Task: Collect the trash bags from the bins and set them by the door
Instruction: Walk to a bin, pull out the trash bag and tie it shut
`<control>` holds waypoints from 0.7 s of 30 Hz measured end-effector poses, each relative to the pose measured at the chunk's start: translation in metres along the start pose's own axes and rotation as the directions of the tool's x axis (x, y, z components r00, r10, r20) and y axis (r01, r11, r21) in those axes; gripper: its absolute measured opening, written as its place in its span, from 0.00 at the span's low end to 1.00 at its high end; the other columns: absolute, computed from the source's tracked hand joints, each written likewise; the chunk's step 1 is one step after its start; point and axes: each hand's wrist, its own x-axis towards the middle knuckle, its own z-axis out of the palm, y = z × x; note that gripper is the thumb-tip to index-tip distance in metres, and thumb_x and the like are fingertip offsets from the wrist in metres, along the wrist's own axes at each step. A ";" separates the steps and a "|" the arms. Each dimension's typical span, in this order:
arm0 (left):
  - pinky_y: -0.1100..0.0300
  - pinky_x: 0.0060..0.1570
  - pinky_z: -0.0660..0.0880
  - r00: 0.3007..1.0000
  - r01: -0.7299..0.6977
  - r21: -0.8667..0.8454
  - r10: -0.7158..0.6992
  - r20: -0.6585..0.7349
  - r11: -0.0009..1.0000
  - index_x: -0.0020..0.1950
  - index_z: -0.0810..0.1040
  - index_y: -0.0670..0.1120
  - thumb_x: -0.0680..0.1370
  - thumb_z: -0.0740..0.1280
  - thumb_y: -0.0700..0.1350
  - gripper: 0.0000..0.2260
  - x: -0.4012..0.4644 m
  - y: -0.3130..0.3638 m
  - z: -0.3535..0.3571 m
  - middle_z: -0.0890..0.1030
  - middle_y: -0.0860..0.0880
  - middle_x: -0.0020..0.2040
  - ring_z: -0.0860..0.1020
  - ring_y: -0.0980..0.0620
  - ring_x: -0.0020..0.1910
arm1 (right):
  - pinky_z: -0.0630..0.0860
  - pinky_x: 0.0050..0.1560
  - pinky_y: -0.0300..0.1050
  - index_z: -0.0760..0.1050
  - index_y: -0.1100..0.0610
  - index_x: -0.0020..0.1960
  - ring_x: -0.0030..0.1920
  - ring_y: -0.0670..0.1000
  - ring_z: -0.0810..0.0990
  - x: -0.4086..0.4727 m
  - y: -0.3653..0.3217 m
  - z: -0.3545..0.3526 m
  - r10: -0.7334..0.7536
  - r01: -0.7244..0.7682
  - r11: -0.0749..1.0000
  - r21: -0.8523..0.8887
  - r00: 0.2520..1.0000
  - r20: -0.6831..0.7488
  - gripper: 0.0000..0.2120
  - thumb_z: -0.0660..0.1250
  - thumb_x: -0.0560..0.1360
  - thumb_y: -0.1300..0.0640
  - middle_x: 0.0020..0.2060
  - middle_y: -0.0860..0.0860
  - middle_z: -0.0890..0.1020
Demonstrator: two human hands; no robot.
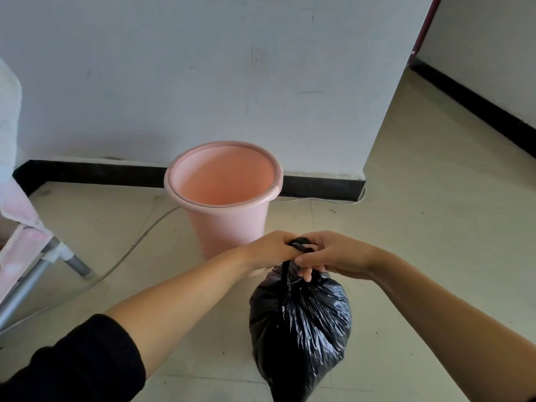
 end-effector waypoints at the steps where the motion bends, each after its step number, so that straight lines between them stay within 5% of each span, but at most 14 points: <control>1: 0.64 0.45 0.75 1.000 0.015 -0.042 -0.015 0.001 0.999 0.45 0.82 0.39 0.76 0.65 0.41 0.08 0.002 -0.004 0.000 0.83 0.40 0.39 0.78 0.49 0.37 | 0.66 0.37 0.42 0.74 0.60 0.43 0.32 0.50 0.73 0.000 0.004 -0.002 0.004 -0.004 0.999 0.050 1.000 -0.007 0.02 0.67 0.72 0.62 0.33 0.59 0.78; 4: 0.52 0.58 0.77 0.996 0.094 -0.155 -0.093 0.012 0.983 0.44 0.77 0.36 0.78 0.65 0.41 0.08 0.003 -0.012 -0.001 0.81 0.42 0.32 0.77 0.49 0.32 | 0.67 0.32 0.38 0.75 0.65 0.48 0.27 0.47 0.70 -0.002 0.010 -0.006 0.026 -0.025 0.999 0.031 0.999 -0.032 0.06 0.66 0.75 0.62 0.33 0.56 0.77; 7: 0.62 0.44 0.78 0.994 0.106 -0.108 -0.107 -0.006 0.989 0.41 0.73 0.41 0.78 0.65 0.41 0.07 0.006 -0.022 -0.001 0.69 0.52 0.22 0.67 0.55 0.22 | 0.65 0.30 0.35 0.75 0.61 0.44 0.27 0.45 0.68 -0.001 0.020 -0.008 0.037 -0.085 0.975 -0.204 0.972 -0.230 0.07 0.69 0.74 0.57 0.27 0.48 0.72; 10: 0.66 0.34 0.69 0.993 0.105 0.208 -0.090 -0.082 0.972 0.36 0.71 0.44 0.77 0.67 0.45 0.11 0.012 -0.035 -0.004 0.69 0.53 0.26 0.68 0.57 0.24 | 0.63 0.32 0.39 0.69 0.53 0.36 0.32 0.47 0.70 0.004 0.040 -0.001 -0.084 -0.133 0.839 -0.528 0.927 -0.366 0.09 0.68 0.72 0.56 0.28 0.46 0.71; 14: 0.59 0.39 0.66 1.000 0.012 0.618 -0.011 -0.004 0.786 0.40 0.74 0.45 0.79 0.61 0.56 0.16 0.016 -0.057 0.001 0.74 0.51 0.37 0.72 0.50 0.38 | 0.65 0.35 0.44 0.70 0.56 0.44 0.36 0.53 0.72 0.010 0.075 0.009 -0.080 -0.119 0.677 -0.726 0.969 -0.234 0.03 0.62 0.75 0.57 0.34 0.50 0.73; 17: 0.52 0.44 0.69 0.999 -0.017 0.693 -0.019 0.044 0.720 0.39 0.69 0.44 0.80 0.57 0.57 0.18 0.021 -0.080 0.010 0.75 0.43 0.39 0.74 0.44 0.42 | 0.64 0.36 0.46 0.67 0.57 0.45 0.36 0.54 0.70 0.015 0.097 0.010 -0.021 -0.120 0.549 -0.827 0.987 -0.157 0.05 0.59 0.76 0.56 0.37 0.52 0.73; 21: 0.53 0.43 0.68 0.999 -0.007 0.691 -0.017 0.028 0.723 0.45 0.73 0.42 0.81 0.57 0.52 0.15 0.024 -0.091 0.016 0.79 0.42 0.44 0.76 0.45 0.44 | 0.64 0.36 0.46 0.64 0.55 0.42 0.36 0.54 0.70 0.021 0.108 0.006 0.026 -0.144 0.551 -0.822 0.987 -0.156 0.05 0.58 0.75 0.56 0.33 0.48 0.69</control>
